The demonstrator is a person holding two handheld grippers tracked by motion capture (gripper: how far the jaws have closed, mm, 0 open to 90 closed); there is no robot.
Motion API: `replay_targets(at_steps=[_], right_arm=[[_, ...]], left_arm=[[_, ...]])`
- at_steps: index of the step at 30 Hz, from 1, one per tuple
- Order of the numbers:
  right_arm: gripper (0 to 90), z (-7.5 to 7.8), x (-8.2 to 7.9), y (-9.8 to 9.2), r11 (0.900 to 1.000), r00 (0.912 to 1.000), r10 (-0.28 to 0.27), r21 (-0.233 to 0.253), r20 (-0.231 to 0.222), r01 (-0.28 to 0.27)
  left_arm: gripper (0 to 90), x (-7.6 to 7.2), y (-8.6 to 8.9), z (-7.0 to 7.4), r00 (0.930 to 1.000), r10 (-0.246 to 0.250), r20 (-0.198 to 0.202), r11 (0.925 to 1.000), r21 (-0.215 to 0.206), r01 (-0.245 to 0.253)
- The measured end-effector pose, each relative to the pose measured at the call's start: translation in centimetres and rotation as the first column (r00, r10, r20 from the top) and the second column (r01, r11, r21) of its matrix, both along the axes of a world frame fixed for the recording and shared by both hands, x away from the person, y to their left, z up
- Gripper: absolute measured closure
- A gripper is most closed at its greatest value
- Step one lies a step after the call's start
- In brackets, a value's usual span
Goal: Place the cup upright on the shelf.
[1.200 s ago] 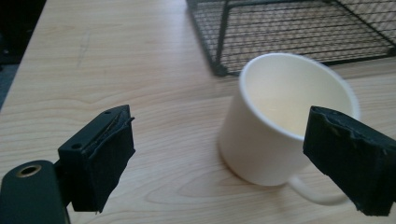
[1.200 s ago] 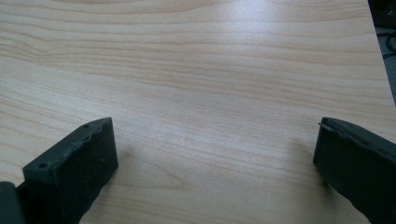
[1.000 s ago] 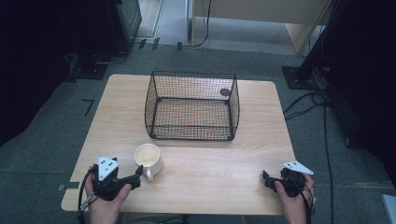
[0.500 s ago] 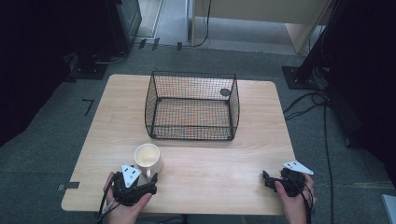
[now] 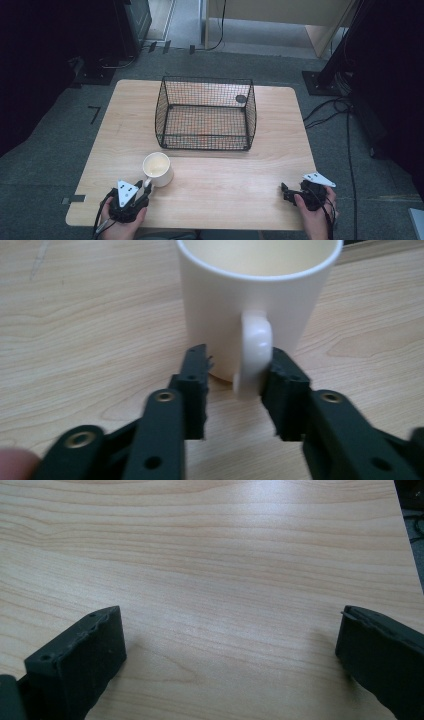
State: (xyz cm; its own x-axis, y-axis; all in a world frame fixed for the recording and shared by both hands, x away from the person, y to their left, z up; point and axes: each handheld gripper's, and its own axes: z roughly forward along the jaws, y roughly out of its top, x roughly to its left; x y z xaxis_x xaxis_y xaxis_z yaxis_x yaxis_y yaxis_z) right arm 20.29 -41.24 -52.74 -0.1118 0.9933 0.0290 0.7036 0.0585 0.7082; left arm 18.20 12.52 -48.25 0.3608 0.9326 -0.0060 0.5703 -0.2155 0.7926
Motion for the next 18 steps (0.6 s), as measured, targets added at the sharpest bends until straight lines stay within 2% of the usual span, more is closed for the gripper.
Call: replay_targets(at_steps=[4, 7, 10, 11, 15, 18], right_arm=[[0.0, 0.0, 0.0, 0.0, 1.000, 1.0000, 0.001, 0.000, 0.000, -0.001], [0.0, 0.0, 0.0, 0.0, 1.000, 1.0000, 0.001, 0.000, 0.001, -0.001], [0.0, 0.0, 0.0, 0.0, 1.000, 1.0000, 0.000, 0.000, 0.000, 0.000], [0.0, 0.0, 0.0, 0.0, 1.000, 1.0000, -0.001, -0.001, 0.002, 0.001], [0.0, 0.0, 0.1, -0.1, 1.000, 1.0000, -0.004, -0.004, 0.004, 0.004], [0.0, 0.0, 0.1, -0.1, 1.000, 1.0000, -0.004, -0.004, 0.004, 0.004]], left_arm=[[72.4, 0.5, 0.5, 0.1, 0.9996, -0.027, 0.004, 0.9995, -0.015, 0.027], [71.6, 0.8, 0.1, 0.2, 0.9980, -0.061, 0.013, 0.9981, 0.006, 0.061], [79.4, 1.1, -0.1, 0.2, 0.9969, -0.078, 0.012, 0.9969, 0.011, 0.078], [79.9, 1.2, -0.1, 0.2, 0.9944, -0.105, 0.010, 0.9944, 0.009, 0.105], [80.7, 1.1, 0.0, 0.4, 0.9916, -0.122, 0.042, 0.9925, 0.012, 0.122], [80.9, 1.1, -0.1, 1.1, 0.9871, -0.147, 0.064, 0.9891, 0.021, 0.146]])
